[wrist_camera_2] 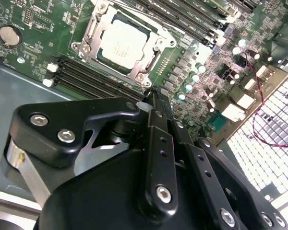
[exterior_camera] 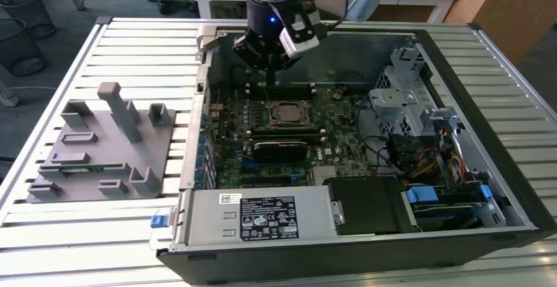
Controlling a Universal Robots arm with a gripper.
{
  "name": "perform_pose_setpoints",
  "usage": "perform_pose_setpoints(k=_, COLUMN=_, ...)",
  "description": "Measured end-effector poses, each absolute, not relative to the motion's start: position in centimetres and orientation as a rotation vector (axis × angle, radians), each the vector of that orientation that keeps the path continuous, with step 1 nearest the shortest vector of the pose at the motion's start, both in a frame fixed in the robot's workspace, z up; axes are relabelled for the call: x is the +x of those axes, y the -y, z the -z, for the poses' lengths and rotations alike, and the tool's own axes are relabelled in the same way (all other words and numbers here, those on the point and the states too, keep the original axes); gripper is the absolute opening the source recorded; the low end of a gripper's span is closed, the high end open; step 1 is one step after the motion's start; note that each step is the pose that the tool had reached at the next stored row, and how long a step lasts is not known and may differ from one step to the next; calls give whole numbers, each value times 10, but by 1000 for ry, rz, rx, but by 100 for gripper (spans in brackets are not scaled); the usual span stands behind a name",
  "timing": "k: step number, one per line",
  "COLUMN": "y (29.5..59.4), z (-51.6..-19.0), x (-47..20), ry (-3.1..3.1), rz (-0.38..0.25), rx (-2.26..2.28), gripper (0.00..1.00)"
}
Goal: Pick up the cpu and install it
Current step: 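Install the first cpu locking lever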
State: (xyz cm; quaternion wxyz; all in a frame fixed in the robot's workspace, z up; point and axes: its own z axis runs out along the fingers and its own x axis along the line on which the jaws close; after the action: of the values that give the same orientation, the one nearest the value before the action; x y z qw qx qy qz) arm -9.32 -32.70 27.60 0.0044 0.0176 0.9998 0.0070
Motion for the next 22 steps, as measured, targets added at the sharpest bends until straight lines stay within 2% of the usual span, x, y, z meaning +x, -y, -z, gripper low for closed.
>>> perform_pose_setpoints(k=22, y=322, z=-269, x=-119, ry=-3131, rz=-22, rx=55, gripper=11)
